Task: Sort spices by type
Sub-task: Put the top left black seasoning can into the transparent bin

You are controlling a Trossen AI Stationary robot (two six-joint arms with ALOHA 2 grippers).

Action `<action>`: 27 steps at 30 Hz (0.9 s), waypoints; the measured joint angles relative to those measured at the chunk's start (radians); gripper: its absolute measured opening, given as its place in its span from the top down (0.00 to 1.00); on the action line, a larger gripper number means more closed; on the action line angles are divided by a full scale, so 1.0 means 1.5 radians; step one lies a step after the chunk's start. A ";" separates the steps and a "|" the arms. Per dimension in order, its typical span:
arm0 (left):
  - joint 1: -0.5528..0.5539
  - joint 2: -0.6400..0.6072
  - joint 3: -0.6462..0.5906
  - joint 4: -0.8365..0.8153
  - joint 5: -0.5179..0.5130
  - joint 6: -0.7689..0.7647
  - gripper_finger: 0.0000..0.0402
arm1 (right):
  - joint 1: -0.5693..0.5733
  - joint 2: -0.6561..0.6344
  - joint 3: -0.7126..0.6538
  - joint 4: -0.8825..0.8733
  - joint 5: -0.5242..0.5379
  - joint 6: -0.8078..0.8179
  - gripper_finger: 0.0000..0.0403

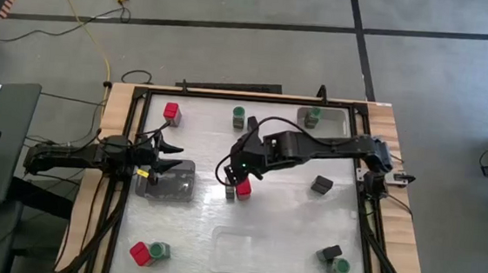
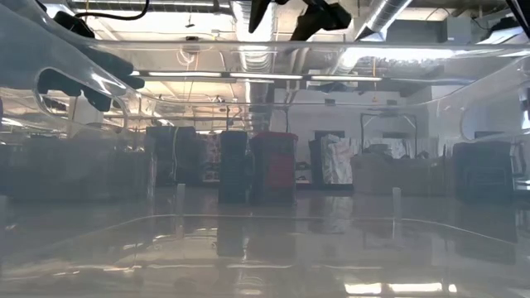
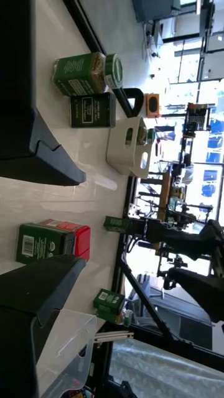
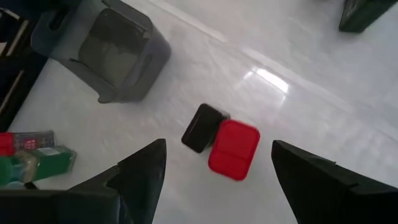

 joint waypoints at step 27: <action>0.000 0.000 0.000 0.000 0.000 0.000 0.54 | 0.041 -0.008 0.000 -0.072 0.000 0.099 0.21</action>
